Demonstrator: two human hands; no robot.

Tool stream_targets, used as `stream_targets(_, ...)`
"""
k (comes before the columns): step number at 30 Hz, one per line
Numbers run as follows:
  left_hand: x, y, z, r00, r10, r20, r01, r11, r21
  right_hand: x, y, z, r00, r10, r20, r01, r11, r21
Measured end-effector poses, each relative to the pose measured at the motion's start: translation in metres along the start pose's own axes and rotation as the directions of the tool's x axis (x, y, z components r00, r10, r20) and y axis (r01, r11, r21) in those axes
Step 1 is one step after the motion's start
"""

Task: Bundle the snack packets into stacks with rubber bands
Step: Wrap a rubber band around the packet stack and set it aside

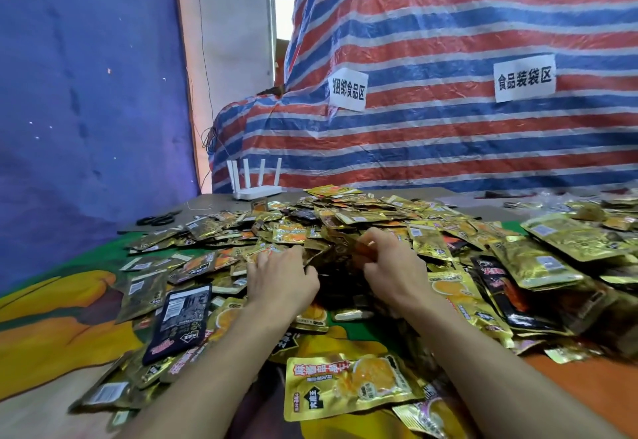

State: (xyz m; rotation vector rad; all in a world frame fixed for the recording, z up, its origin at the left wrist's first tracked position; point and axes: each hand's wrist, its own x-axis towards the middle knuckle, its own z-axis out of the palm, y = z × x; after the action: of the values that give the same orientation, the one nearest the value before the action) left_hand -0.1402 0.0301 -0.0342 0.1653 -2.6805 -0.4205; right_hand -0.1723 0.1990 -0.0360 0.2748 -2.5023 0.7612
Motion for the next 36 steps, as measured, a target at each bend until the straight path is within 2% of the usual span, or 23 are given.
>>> stream_targets(5,-0.001,0.001,-0.002,0.971,0.058,-0.234,-0.055,0.998,0.018,0.001,0.002,-0.006,0.999,0.005,-0.032,-0.001,0.993,0.121)
stream_targets(8,-0.002,0.003,-0.001,0.952,0.088,-0.292,-0.090,0.996,0.006,0.003,-0.001,-0.010,0.997,0.010,-0.070,0.003,0.982,0.190)
stream_targets(10,0.000,0.004,0.000,0.969,0.082,-0.234,-0.083,0.997,0.005,0.005,-0.002,-0.013,0.992,0.034,-0.124,-0.002,0.967,0.254)
stream_targets(12,0.002,0.002,0.004,1.000,-0.013,-0.016,0.014,0.999,0.052,0.005,-0.003,-0.016,0.985,0.093,-0.148,-0.030,0.926,0.377)
stream_targets(13,0.003,0.000,0.006,0.992,-0.078,0.103,0.072,0.995,0.069,0.005,-0.003,-0.018,0.982,0.120,-0.145,-0.044,0.895,0.445)
stream_targets(15,0.003,-0.002,0.009,0.965,-0.156,0.212,0.135,0.984,0.112,0.004,-0.004,-0.019,0.980,0.154,-0.125,-0.067,0.849,0.523)
stream_targets(18,0.001,0.002,0.010,0.992,-0.068,0.103,0.050,0.983,0.176,0.003,-0.005,-0.017,0.983,0.161,-0.093,-0.083,0.825,0.559)
stream_targets(20,-0.003,0.007,0.006,1.000,0.002,0.019,-0.005,0.989,0.148,0.003,-0.005,-0.015,0.982,0.164,-0.096,-0.082,0.822,0.563)
stream_targets(24,-0.005,0.009,0.001,0.998,0.040,-0.044,-0.034,0.990,0.133,0.005,-0.002,-0.014,0.967,0.225,-0.124,-0.115,0.812,0.572)
stream_targets(26,-0.003,0.006,0.002,1.000,0.029,-0.004,-0.028,0.993,0.117,0.006,-0.002,-0.015,0.954,0.267,-0.134,-0.139,0.794,0.591)
stream_targets(29,0.001,0.000,0.004,0.991,-0.036,0.131,0.026,0.997,0.073,0.007,-0.001,-0.015,0.940,0.309,-0.147,-0.165,0.786,0.596)
stream_targets(33,0.001,0.000,0.011,0.967,-0.021,0.255,-0.034,0.977,0.209,0.007,0.000,-0.014,0.937,0.327,-0.126,-0.198,0.791,0.579)
stream_targets(36,-0.001,0.005,0.013,0.961,0.017,0.278,-0.097,0.956,0.277,0.006,0.000,-0.012,0.939,0.325,-0.112,-0.213,0.806,0.552)
